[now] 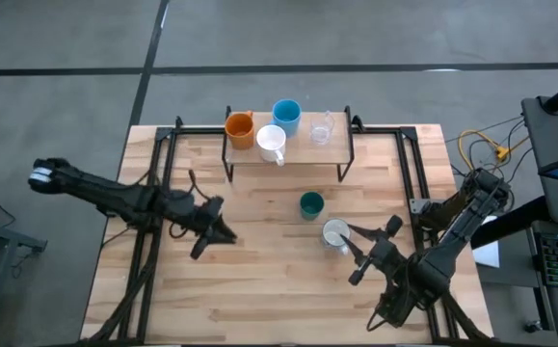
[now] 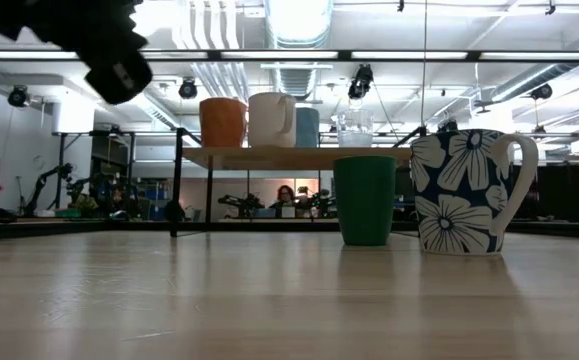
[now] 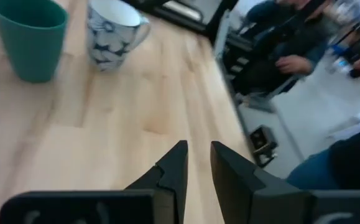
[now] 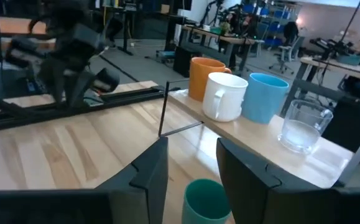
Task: Stack small to large cups/mugs on shelf
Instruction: Put the white patterned mug on the shelf
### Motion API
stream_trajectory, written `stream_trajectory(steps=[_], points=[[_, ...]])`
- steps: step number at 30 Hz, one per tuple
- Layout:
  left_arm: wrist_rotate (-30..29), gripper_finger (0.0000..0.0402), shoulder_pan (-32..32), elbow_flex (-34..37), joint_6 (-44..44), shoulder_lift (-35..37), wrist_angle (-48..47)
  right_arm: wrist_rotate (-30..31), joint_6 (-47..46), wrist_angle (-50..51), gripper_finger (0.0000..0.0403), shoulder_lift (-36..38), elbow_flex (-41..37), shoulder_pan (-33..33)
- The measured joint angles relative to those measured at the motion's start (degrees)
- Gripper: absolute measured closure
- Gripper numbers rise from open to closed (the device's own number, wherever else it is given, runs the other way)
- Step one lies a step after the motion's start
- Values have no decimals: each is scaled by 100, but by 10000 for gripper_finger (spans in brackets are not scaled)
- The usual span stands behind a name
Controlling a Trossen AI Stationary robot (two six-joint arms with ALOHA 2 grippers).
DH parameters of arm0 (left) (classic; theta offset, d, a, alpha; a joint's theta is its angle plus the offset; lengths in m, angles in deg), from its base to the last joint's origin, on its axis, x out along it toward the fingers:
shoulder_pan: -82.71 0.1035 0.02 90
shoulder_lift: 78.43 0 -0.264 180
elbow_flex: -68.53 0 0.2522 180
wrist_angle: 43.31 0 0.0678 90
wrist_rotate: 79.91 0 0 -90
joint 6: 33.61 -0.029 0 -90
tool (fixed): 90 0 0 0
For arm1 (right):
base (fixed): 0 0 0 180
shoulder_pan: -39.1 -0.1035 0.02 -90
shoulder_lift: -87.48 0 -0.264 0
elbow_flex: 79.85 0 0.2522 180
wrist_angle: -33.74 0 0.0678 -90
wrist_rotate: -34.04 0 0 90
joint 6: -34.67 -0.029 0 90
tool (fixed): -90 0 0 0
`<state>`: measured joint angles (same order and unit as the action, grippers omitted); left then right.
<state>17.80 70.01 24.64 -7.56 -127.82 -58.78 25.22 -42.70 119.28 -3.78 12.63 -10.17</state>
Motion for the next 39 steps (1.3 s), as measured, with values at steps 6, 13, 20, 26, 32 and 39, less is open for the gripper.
stream_trajectory(steps=[6,13,20,26,32,39], points=[[-855,347,-695,818,514,34,1576,0,-273,-211,277,0,0,18],[-1881,347,-1264,1598,925,-15,2816,-6,-1090,-218,278,-38,-1,18],[-2484,347,-1657,1947,1202,-41,3175,-13,-1653,-223,277,-256,-9,20],[-3292,347,-2055,1989,1337,-267,3195,-17,-2142,-222,276,-586,-22,24],[-3828,347,-2340,1990,1772,-725,3285,-59,-2699,-218,275,-978,-22,53],[-3977,347,-2536,1991,2457,-1240,3379,-271,-3784,-31,275,-1278,-24,521]])
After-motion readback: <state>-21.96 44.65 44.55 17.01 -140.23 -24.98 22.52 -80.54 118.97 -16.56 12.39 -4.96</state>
